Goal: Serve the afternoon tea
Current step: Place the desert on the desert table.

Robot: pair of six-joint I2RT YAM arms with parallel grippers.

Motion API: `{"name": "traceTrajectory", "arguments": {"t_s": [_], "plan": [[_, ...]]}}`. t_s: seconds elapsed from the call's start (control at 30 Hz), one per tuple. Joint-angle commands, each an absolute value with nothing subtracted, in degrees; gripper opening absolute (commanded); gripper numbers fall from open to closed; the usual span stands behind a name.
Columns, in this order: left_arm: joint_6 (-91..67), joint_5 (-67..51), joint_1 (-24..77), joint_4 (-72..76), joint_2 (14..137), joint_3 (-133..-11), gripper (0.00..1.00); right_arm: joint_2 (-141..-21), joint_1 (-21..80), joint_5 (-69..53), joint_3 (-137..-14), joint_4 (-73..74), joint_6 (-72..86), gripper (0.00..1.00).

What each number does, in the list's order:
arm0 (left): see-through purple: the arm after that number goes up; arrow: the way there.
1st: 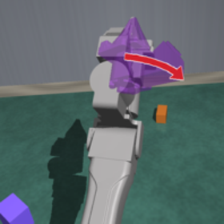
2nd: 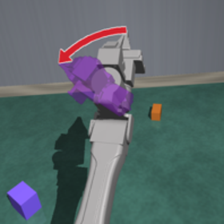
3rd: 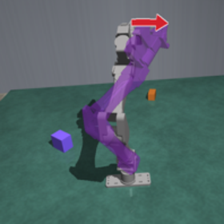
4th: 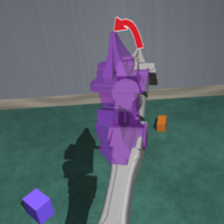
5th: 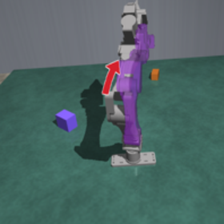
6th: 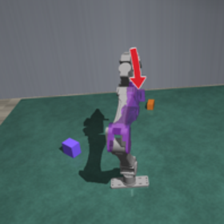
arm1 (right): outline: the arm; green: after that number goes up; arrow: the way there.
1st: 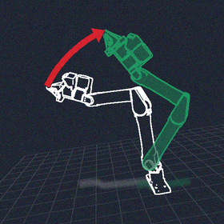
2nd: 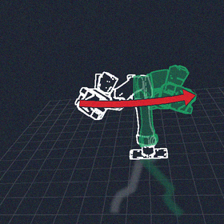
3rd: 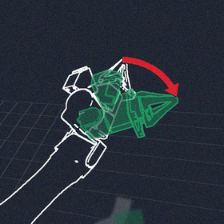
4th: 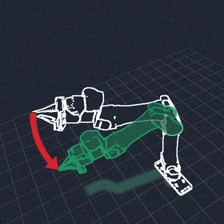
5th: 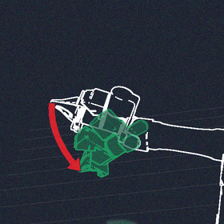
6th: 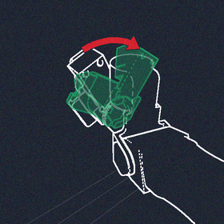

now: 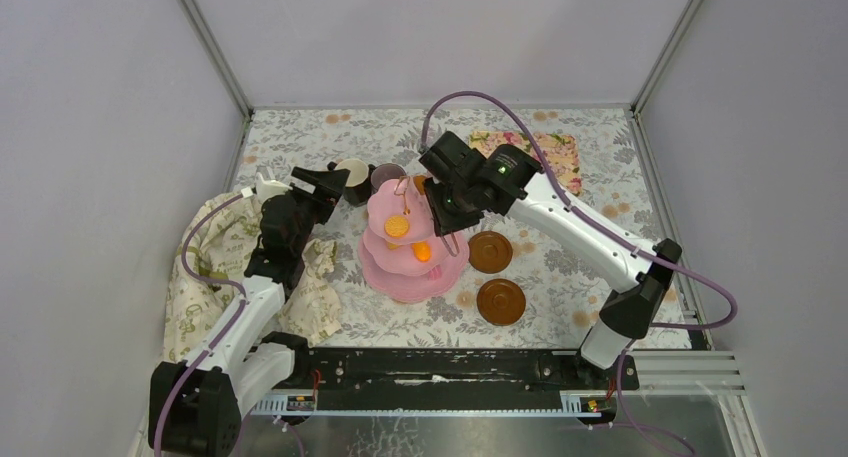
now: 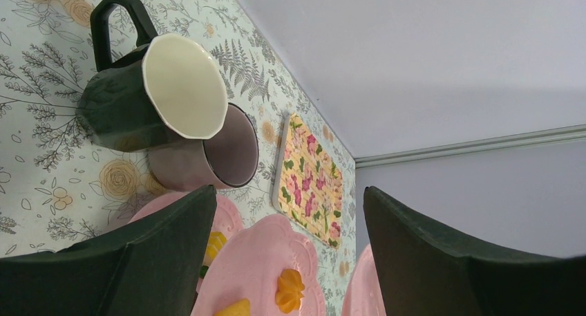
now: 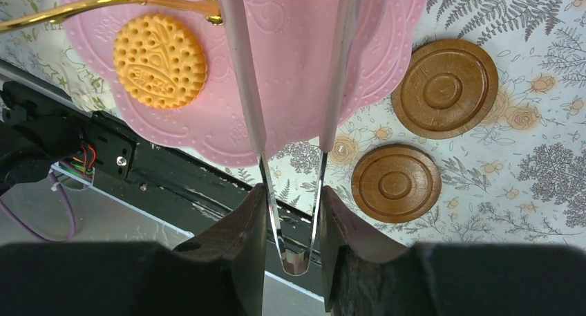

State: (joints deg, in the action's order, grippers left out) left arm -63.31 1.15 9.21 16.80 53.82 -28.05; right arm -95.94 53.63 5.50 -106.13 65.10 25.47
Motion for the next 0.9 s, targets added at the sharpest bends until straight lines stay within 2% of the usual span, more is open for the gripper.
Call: {"name": "traceTrajectory", "arguments": {"t_s": [0.0,0.87], "plan": [[-62.8,0.5,8.7,20.4,53.0,-28.5,0.85,-96.8,54.3,5.8,-108.9,65.5,25.9,0.23],[-63.1,0.1,8.5,20.5,53.3,-28.4,0.85,-96.7,54.3,4.6,-108.5,65.0,25.6,0.32]]}}
